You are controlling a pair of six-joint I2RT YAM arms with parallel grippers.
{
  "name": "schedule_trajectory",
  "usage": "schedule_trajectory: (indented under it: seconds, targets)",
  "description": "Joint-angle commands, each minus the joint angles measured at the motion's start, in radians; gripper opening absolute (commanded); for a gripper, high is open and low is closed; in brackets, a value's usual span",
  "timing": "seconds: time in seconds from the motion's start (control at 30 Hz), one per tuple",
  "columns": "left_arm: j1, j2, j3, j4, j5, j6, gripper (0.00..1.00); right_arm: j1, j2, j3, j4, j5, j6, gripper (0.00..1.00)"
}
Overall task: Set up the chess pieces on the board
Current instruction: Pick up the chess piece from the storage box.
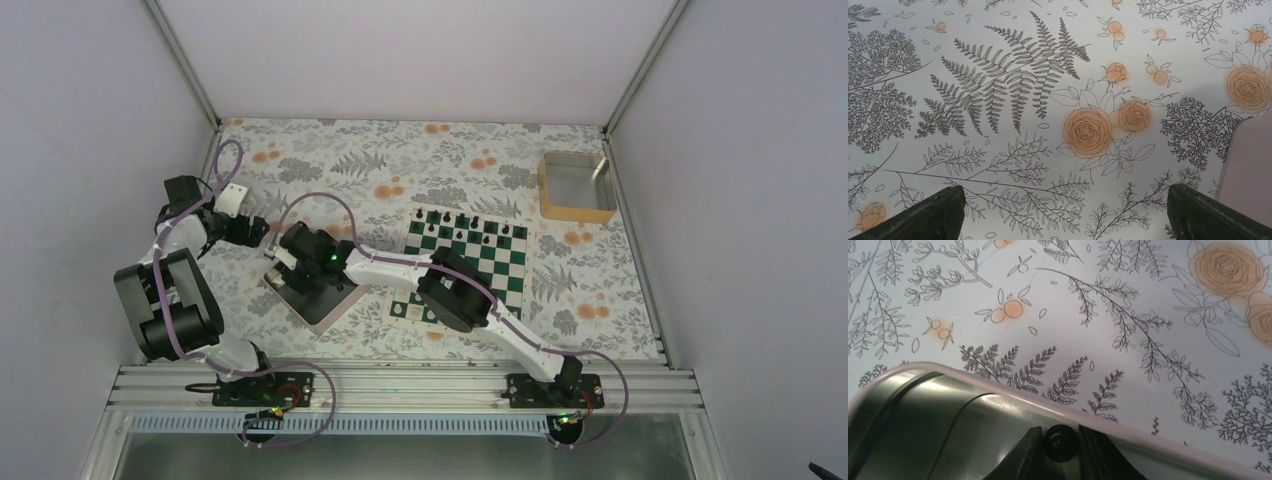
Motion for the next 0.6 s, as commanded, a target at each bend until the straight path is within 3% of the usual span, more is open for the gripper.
schedule_trajectory:
  seconds: [0.0, 0.27, 0.57]
  targets:
    - [0.007, 0.02, -0.005, 0.018, 0.028, 0.016, 1.0, 0.016, 0.034, 0.022, 0.016, 0.025, 0.015, 0.19]
    - [0.007, 0.02, -0.007, 0.018, 0.027, 0.014, 1.0, 0.016, -0.001, -0.016, 0.021, 0.032, 0.011, 0.05]
    - [0.007, 0.005, 0.018, -0.007, 0.031, 0.012, 1.0, 0.015, -0.102, -0.073, 0.01, 0.054, -0.006, 0.04]
